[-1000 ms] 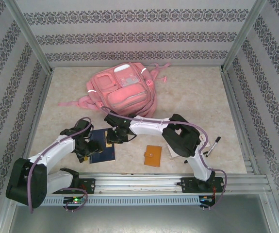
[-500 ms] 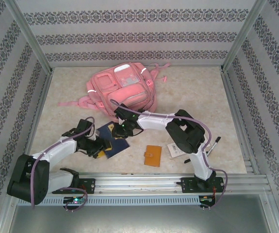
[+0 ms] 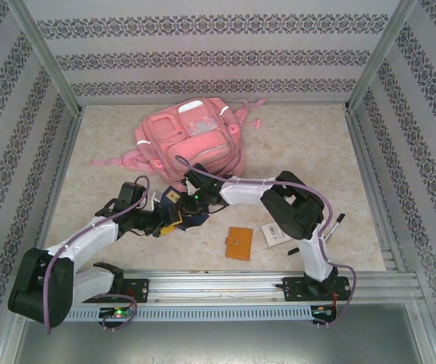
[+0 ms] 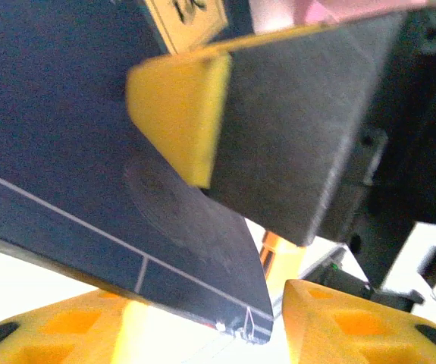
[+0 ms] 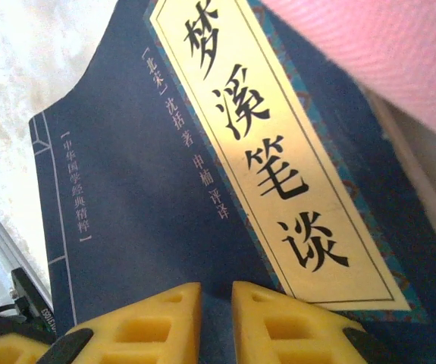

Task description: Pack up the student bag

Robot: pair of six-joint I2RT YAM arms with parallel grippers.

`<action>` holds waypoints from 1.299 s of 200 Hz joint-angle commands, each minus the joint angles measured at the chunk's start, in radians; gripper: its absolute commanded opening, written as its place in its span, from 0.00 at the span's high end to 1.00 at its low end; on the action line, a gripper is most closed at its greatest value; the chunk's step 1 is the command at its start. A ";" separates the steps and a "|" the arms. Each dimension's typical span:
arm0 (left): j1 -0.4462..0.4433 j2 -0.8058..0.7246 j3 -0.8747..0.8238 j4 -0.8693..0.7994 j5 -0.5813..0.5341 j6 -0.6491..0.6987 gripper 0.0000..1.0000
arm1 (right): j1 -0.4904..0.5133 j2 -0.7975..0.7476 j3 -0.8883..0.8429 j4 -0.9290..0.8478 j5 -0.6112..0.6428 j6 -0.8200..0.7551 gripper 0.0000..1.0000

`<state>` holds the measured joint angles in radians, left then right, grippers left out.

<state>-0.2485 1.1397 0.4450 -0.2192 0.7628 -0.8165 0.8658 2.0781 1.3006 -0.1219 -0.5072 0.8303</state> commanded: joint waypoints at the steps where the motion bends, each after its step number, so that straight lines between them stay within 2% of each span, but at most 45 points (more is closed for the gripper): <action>1: 0.003 0.020 0.056 0.002 -0.169 0.005 0.48 | 0.024 0.005 -0.050 -0.041 -0.099 0.003 0.81; 38: 0.003 0.090 0.077 -0.074 -0.298 -0.044 0.46 | 0.024 0.006 -0.071 0.010 -0.119 0.027 0.82; 60: 0.003 0.132 0.088 -0.059 -0.344 -0.072 0.58 | 0.027 0.003 -0.082 0.045 -0.137 0.041 0.83; 69: 0.003 0.148 0.094 -0.048 -0.353 -0.079 0.67 | 0.029 0.000 -0.083 0.057 -0.144 0.043 0.82; 87: 0.003 0.168 0.118 -0.058 -0.379 -0.069 0.79 | 0.031 -0.019 -0.095 0.087 -0.145 0.048 0.82; 96: 0.003 0.168 0.129 -0.059 -0.380 -0.055 0.83 | 0.031 -0.032 -0.102 0.105 -0.145 0.053 0.80; 119: 0.003 0.134 0.161 -0.094 -0.391 -0.021 1.00 | 0.030 -0.076 -0.114 0.131 -0.146 0.041 0.75; 140: 0.005 0.065 0.175 -0.138 -0.440 0.005 1.00 | 0.026 -0.152 -0.123 0.134 -0.113 0.004 0.68; 159: 0.006 0.004 0.185 -0.148 -0.421 0.049 1.00 | 0.012 -0.241 -0.142 0.121 -0.050 -0.048 0.59; 181: 0.008 -0.059 0.236 -0.230 -0.413 0.128 1.00 | -0.013 -0.355 -0.187 0.105 0.010 -0.127 0.56; 207: 0.008 -0.147 0.280 -0.251 -0.298 0.247 1.00 | -0.047 -0.513 -0.255 0.077 0.061 -0.265 0.50; 225: 0.007 -0.219 0.333 -0.255 -0.208 0.332 1.00 | -0.092 -0.666 -0.337 0.089 0.114 -0.354 0.41; 235: 0.006 -0.266 0.335 -0.180 -0.099 0.381 1.00 | -0.127 -0.749 -0.399 0.125 0.113 -0.398 0.39; 260: 0.004 -0.285 0.327 0.066 0.178 0.390 1.00 | -0.216 -0.946 -0.533 0.239 -0.023 -0.538 0.27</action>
<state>-0.2466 0.8715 0.7406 -0.3962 0.6235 -0.5243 0.7059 1.2640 0.8619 0.0292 -0.4637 0.4808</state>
